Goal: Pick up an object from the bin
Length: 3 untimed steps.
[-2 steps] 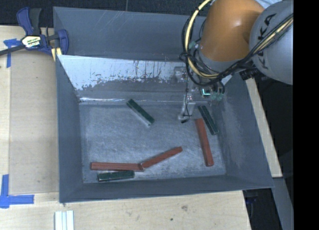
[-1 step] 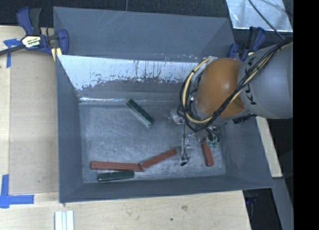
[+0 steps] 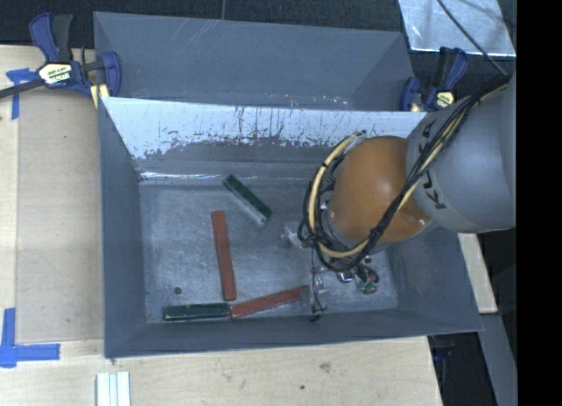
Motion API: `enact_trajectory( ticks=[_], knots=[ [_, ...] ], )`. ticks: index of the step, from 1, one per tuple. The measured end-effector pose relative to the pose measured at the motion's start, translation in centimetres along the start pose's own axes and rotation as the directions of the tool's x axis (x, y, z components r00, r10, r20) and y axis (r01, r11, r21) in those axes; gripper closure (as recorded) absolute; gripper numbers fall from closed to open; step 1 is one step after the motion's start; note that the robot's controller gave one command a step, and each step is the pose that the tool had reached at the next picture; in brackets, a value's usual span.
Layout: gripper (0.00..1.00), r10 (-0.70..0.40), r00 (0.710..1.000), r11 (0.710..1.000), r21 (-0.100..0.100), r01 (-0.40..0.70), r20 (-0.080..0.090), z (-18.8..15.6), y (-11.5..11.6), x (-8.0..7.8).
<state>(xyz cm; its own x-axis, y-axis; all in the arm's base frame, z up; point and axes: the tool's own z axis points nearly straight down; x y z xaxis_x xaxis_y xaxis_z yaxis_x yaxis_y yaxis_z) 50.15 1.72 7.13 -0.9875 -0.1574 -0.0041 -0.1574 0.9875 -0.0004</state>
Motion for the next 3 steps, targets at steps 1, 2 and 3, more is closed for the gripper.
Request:
enact_trajectory(
  ticks=[1,2,3],
  knots=[
    [0.0,-0.052,0.999,0.999,0.002,0.052,0.013,-0.2,1.9,1.1],
    [1.0,-0.052,0.999,0.999,0.0,0.052,-0.002,-0.1,2.0,1.5],
    [1.0,-0.069,0.998,0.998,0.003,0.069,0.008,-11.6,-0.5,-0.9]
  ],
)
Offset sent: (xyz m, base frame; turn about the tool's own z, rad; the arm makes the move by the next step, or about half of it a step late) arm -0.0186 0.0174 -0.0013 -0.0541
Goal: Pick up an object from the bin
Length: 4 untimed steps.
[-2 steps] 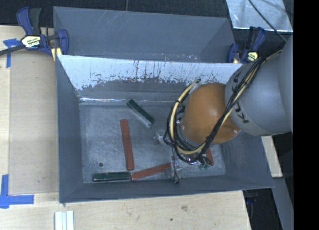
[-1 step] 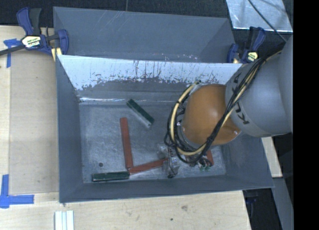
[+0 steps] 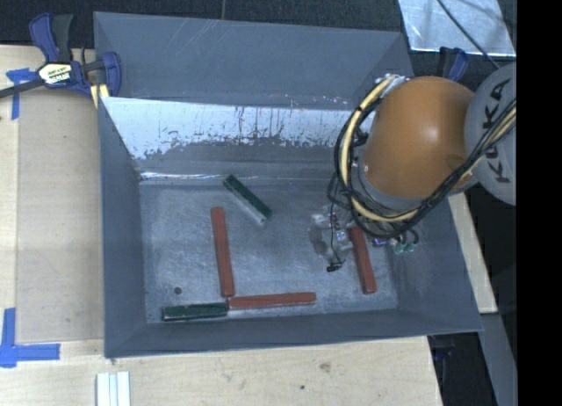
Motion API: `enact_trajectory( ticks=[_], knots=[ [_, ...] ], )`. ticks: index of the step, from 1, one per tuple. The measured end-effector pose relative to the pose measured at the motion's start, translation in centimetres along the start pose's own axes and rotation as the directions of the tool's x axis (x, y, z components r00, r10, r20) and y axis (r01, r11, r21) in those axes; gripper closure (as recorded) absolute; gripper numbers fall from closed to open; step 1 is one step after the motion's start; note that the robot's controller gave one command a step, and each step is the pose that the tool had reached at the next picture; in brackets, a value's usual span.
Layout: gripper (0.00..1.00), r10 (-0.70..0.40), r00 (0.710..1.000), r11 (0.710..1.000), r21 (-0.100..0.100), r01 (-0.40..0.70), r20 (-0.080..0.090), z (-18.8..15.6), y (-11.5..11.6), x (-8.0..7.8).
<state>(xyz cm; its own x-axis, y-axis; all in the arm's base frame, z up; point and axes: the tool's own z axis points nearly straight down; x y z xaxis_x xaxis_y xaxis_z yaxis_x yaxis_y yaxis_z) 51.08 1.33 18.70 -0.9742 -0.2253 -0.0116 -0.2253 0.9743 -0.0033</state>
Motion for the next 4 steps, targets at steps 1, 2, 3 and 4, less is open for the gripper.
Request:
enact_trajectory(
  ticks=[1,2,3,4],
  knots=[
    [0.0,0.0,1.0,1.0,-0.003,0.0,-0.009,0.5,0.1,0.2],
    [0.0,0.048,0.999,0.999,-0.005,-0.048,-0.013,4.3,4.7,0.0],
    [0.0,0.124,0.992,0.992,-0.002,-0.124,0.002,11.6,3.9,1.4],
    [1.0,0.12,0.993,0.993,-0.002,-0.12,-0.011,11.4,4.0,1.7]
  ],
)
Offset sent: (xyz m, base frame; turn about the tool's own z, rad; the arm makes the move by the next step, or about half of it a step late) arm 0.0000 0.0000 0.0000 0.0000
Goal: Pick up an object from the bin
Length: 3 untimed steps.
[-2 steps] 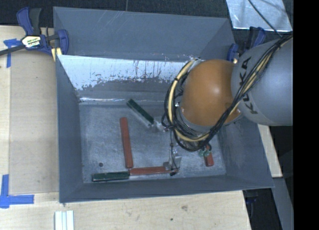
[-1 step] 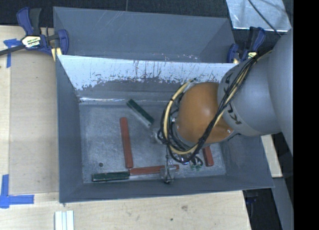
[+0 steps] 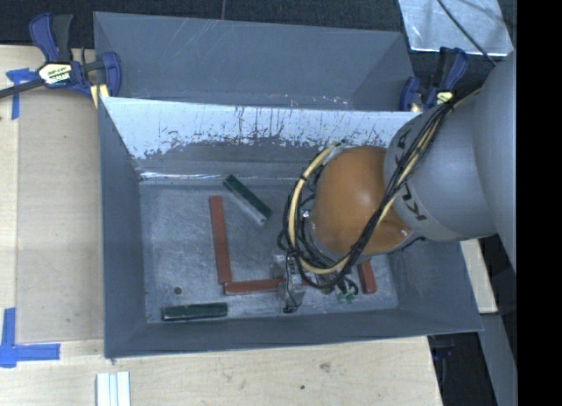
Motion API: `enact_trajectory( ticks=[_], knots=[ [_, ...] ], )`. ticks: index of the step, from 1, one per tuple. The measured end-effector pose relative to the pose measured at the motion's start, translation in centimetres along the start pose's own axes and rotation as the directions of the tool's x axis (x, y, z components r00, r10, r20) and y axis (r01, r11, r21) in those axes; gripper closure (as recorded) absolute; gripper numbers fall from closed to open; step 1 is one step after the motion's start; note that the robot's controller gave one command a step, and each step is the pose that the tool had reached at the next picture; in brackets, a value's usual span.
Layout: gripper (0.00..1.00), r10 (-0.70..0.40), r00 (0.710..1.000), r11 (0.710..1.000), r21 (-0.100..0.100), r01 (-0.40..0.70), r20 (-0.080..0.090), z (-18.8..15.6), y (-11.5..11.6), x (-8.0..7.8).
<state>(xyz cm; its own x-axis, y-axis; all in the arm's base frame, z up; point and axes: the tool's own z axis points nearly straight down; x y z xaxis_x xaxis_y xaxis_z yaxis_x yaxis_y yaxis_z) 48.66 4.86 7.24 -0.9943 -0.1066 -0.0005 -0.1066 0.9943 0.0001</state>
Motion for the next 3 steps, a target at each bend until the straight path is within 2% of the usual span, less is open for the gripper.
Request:
enact_trajectory(
  ticks=[1,2,3],
  knots=[
    [1.0,-0.058,0.998,0.998,0.001,0.058,0.007,-15.4,-0.7,-2.2],
    [0.0,-0.057,0.998,0.998,0.001,0.057,0.003,-15.2,-0.7,-2.1],
    [0.0,-0.073,0.997,0.997,0.001,0.073,0.006,-17.1,-1.7,-2.3]
  ],
)
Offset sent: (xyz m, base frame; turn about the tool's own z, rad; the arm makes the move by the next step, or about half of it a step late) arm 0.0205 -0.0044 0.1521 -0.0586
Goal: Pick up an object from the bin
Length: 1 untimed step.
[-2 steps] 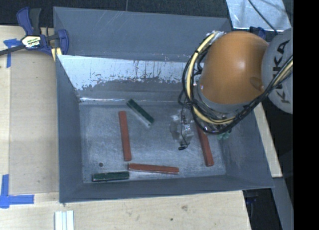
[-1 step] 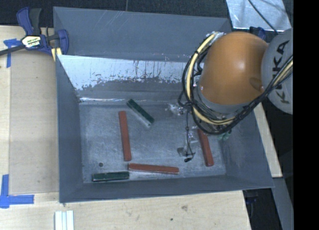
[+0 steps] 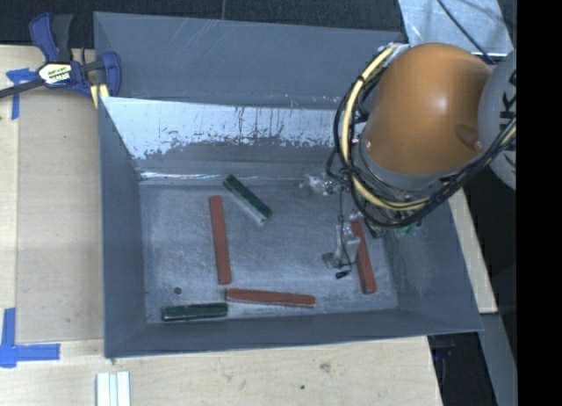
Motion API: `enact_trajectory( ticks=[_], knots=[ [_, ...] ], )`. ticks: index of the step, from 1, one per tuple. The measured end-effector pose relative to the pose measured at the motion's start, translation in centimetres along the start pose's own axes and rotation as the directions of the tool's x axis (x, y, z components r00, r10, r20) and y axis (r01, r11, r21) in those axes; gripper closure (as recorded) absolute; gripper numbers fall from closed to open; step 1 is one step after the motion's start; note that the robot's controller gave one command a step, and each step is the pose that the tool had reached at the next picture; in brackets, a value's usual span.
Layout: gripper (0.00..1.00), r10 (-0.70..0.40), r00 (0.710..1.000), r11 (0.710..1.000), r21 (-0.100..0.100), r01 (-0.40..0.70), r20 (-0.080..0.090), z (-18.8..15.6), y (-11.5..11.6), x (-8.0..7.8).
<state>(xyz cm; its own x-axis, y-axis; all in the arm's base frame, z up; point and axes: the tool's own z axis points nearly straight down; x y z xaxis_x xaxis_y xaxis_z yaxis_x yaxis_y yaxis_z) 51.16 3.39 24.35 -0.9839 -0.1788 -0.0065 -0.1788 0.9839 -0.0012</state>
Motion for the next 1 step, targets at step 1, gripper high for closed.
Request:
enact_trajectory(
  ticks=[1],
  knots=[
    [0.0,-0.025,1.0,1.0,-0.004,0.025,-0.012,11.09,4.64,1.58]
  ],
)
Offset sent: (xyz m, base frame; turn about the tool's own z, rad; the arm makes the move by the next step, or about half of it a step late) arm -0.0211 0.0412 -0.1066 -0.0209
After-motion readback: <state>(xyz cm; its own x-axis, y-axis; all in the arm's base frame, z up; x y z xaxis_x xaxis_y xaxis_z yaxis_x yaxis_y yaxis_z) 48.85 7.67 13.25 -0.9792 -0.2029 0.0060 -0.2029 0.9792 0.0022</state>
